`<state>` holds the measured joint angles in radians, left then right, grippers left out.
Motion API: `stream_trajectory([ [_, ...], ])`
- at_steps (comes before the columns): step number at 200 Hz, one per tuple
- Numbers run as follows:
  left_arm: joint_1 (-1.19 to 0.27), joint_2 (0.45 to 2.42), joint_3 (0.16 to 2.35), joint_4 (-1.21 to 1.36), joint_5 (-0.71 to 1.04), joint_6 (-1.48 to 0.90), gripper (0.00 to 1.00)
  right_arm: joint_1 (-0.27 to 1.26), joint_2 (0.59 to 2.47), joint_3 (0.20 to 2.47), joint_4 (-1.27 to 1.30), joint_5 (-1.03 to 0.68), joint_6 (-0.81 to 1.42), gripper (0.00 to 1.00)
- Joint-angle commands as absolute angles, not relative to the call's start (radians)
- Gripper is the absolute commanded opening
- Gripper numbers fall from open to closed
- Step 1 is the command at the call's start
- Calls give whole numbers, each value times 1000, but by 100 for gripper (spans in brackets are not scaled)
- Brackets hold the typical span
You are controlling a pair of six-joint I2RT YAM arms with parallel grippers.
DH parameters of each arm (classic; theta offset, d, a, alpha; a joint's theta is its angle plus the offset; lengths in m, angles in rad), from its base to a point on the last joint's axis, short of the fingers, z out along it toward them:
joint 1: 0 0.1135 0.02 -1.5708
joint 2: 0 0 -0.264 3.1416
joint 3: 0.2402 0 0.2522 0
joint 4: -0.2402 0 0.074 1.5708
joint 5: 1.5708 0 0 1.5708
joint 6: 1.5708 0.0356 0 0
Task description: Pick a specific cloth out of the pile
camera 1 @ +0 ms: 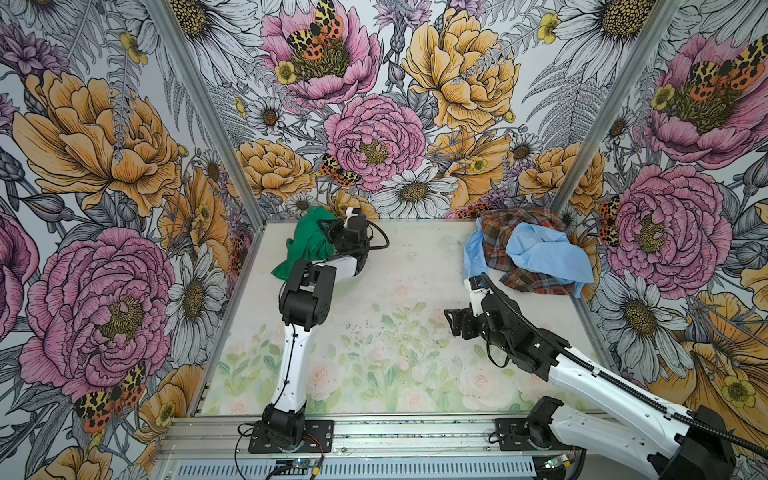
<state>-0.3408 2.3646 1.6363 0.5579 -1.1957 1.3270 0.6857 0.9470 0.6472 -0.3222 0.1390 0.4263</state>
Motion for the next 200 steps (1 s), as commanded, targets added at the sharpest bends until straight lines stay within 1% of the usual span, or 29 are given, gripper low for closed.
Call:
stream_trajectory([
  [1, -399, 2278, 1667, 367, -1165, 1095, 0, 677, 907, 674, -338, 165, 436, 81],
  [14, -416, 2227, 1698, 44, -1104, 780, 0, 672, 901, 671, -343, 166, 433, 81],
  [26, -413, 2176, 1722, -212, -985, 505, 0, 666, 901, 669, -347, 165, 430, 81],
  [35, -400, 2139, 1733, -351, -871, 341, 0, 663, 903, 667, -348, 163, 428, 81],
  [52, -366, 2067, 1681, -457, -626, 155, 0, 657, 910, 667, -346, 158, 425, 81],
  [79, -289, 1996, 1604, -562, -272, -22, 0, 651, 941, 682, -346, 150, 408, 81],
  [93, -268, 1964, 1556, -600, -171, -76, 0, 649, 954, 692, -345, 146, 403, 81],
  [99, -266, 1950, 1536, -613, -161, -85, 0, 649, 959, 696, -345, 146, 401, 81],
  [117, -255, 1897, 1466, -615, -202, -136, 0, 648, 972, 705, -343, 146, 397, 81],
  [140, -157, 1833, 1397, -616, -145, -276, 0, 647, 982, 711, -343, 134, 398, 81],
  [146, -132, 1830, 1379, -615, -143, -303, 0, 647, 982, 710, -343, 131, 399, 81],
  [155, -100, 1776, 1355, -615, -157, -342, 0, 647, 980, 708, -343, 130, 403, 81],
  [179, -29, 1748, 1317, -638, -178, -395, 0, 648, 973, 694, -339, 135, 413, 81],
  [200, -6, 1714, 1284, -641, -202, -402, 0, 647, 973, 690, -338, 133, 421, 81],
])
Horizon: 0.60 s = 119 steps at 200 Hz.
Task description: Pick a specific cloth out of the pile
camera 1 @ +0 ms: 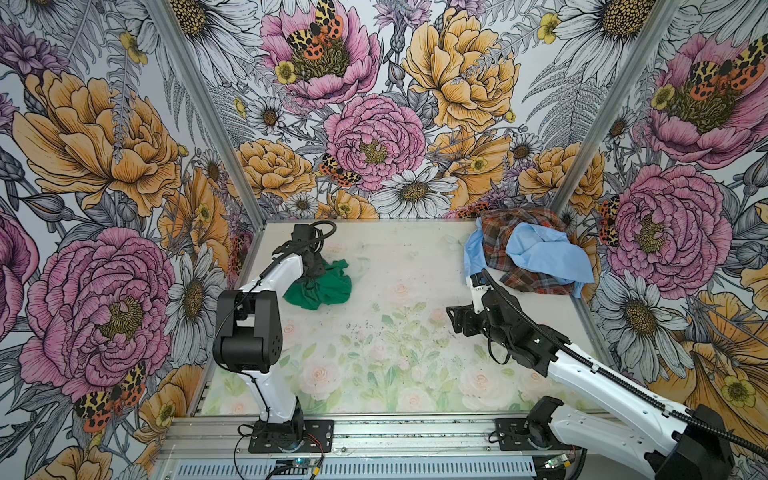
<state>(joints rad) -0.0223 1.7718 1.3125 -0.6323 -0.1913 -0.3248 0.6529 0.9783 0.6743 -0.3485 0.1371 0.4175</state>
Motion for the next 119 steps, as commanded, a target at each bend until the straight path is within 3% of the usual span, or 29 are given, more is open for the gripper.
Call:
stream_trajectory([
  [1, -5, 1710, 1283, -639, -201, -402, 0, 647, 973, 690, -338, 132, 421, 81],
  [54, -58, 1638, 1343, -588, -70, -261, 0, 648, 1005, 702, -326, 134, 416, 81],
  [119, -126, 1899, 1784, -591, -49, -260, 0, 649, 991, 708, -313, 118, 429, 81],
])
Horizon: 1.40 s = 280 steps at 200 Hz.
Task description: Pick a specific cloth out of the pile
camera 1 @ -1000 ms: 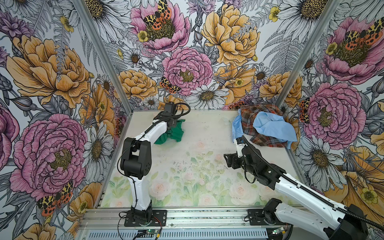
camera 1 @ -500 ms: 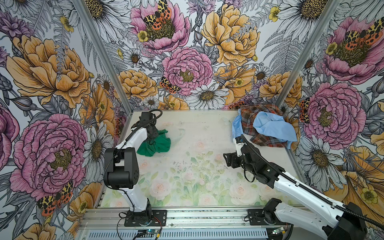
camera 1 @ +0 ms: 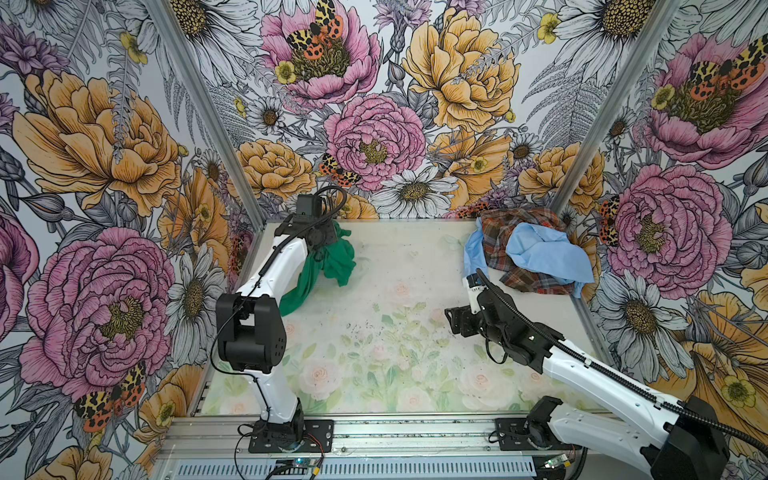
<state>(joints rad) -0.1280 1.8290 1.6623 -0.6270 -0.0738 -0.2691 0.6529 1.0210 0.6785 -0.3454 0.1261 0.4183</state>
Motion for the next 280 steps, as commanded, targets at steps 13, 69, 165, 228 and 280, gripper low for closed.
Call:
stream_trajectory([
  [13, -123, 1931, 1850, -592, -45, -259, 0, 649, 976, 697, -314, 123, 434, 81],
  [69, -95, 1882, 1797, -599, -201, -213, 0, 648, 987, 688, -313, 119, 443, 81],
  [165, -127, 1766, 1397, -625, -491, -218, 0, 651, 1041, 722, -297, 103, 425, 81],
  [228, -195, 1900, 1405, -700, -402, -215, 0, 652, 992, 687, -299, 117, 451, 81],
  [280, -166, 2039, 1517, -816, -308, -216, 0, 651, 1026, 719, -298, 114, 440, 81],
])
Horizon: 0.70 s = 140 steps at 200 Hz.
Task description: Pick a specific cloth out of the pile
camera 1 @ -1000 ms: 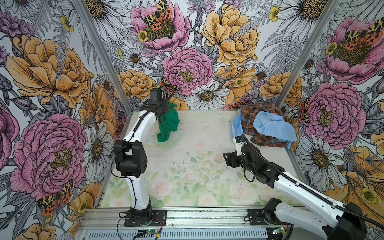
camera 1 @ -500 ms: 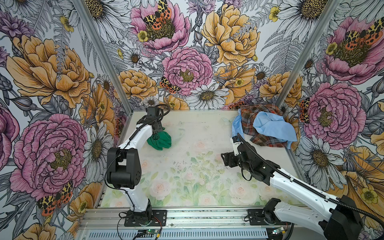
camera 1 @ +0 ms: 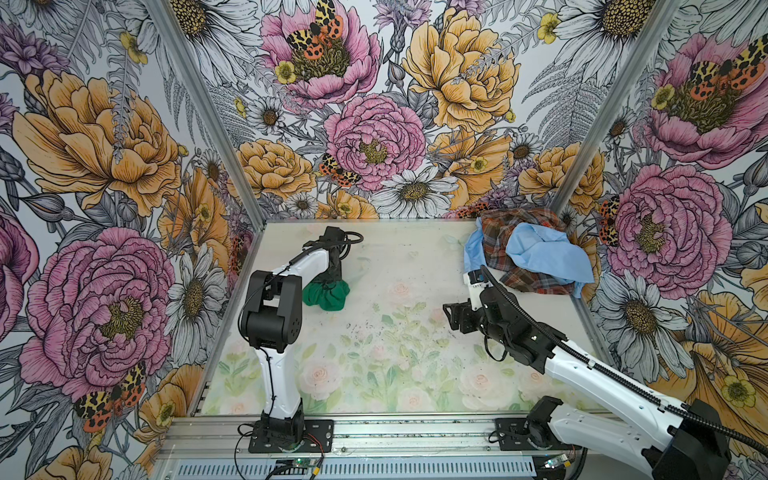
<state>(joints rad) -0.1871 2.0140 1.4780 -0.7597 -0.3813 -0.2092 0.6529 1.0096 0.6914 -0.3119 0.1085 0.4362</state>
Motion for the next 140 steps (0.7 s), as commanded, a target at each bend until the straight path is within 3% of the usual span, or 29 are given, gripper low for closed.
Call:
stream_trajectory([
  [1, -165, 2040, 1518, -816, -308, -216, 0, 651, 1028, 719, -298, 114, 439, 81],
  [84, -31, 2188, 1788, -773, -330, -188, 0, 648, 1094, 777, -303, 128, 416, 81],
  [140, -1, 2291, 1980, -775, -229, -180, 0, 646, 1116, 820, -315, 139, 417, 81],
])
